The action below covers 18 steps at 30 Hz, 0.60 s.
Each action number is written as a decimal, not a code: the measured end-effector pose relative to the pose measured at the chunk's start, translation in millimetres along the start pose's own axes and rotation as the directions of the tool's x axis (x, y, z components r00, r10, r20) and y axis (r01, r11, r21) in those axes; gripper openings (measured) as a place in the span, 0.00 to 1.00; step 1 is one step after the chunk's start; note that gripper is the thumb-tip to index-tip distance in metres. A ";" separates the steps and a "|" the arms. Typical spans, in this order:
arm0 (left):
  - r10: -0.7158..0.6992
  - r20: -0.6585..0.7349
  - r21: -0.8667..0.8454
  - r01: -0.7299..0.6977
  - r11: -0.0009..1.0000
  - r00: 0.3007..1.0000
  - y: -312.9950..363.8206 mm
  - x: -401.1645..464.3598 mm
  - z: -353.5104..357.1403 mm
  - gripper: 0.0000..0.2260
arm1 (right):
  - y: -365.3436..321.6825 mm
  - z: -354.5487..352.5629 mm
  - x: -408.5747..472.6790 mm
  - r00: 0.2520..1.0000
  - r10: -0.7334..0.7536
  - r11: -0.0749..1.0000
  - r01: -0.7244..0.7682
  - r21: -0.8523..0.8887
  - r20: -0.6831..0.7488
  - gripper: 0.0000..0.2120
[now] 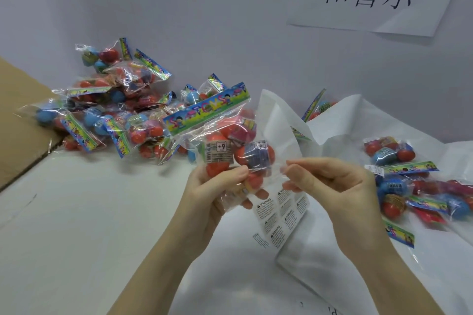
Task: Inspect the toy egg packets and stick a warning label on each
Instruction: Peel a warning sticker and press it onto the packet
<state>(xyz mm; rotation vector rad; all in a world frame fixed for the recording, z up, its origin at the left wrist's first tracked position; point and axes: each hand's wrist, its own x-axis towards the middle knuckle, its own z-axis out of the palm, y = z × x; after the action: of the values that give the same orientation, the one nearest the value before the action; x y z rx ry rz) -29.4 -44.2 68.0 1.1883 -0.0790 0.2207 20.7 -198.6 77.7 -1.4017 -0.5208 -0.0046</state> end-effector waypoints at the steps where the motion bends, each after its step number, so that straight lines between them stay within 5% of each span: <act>1: 0.005 -0.002 0.004 -0.005 1.000 1.000 -0.7 0.0 0.1 0.08 | -0.2 1.1 -0.8 1.000 -0.011 1.000 0.011 -0.005 -0.002 0.08; 10: 0.100 -0.044 0.100 -0.096 0.990 0.994 -5.3 0.8 -2.8 0.09 | 3.9 -3.9 -3.2 0.993 -0.118 0.958 0.116 -0.261 0.008 0.06; 14: 0.134 0.008 0.156 -0.134 0.979 0.991 -3.9 1.5 -4.9 0.18 | 6.5 -12.6 -1.5 0.997 -0.080 0.931 0.083 -0.355 0.021 0.07; 18: 0.134 0.038 0.192 -0.139 0.972 0.990 -4.8 2.0 -7.0 0.16 | 1.4 -12.7 1.0 0.995 0.057 0.946 -0.027 -0.323 0.082 0.09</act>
<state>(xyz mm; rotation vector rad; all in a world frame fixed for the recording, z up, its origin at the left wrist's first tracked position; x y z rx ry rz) -26.9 -39.1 61.3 1.3819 -0.1640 0.3410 26.4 -209.9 75.7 -1.7394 -0.5833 0.0083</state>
